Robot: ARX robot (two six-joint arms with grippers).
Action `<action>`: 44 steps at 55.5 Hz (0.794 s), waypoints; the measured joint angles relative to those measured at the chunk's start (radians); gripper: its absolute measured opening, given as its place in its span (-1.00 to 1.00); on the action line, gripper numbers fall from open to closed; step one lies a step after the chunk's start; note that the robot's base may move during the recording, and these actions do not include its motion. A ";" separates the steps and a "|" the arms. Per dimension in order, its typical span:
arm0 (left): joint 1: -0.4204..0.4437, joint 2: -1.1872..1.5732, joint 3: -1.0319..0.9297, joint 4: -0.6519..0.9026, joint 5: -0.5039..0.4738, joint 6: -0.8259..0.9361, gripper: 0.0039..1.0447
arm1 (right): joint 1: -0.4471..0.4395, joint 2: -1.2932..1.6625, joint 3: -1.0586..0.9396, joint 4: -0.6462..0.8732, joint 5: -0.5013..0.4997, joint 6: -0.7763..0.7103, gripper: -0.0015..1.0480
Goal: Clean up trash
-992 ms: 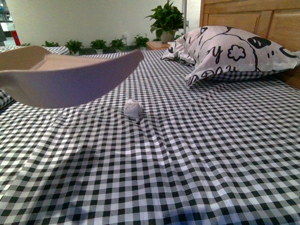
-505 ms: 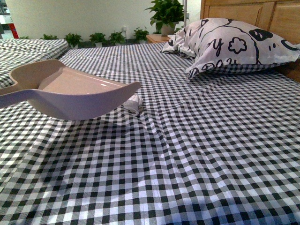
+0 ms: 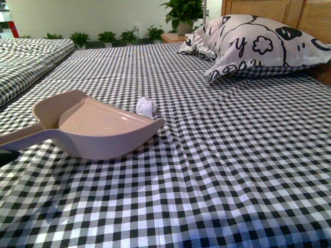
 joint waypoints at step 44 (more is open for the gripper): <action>-0.006 0.043 -0.014 -0.022 0.025 0.003 -0.45 | -0.012 0.089 0.135 -0.311 -0.124 -0.088 -0.60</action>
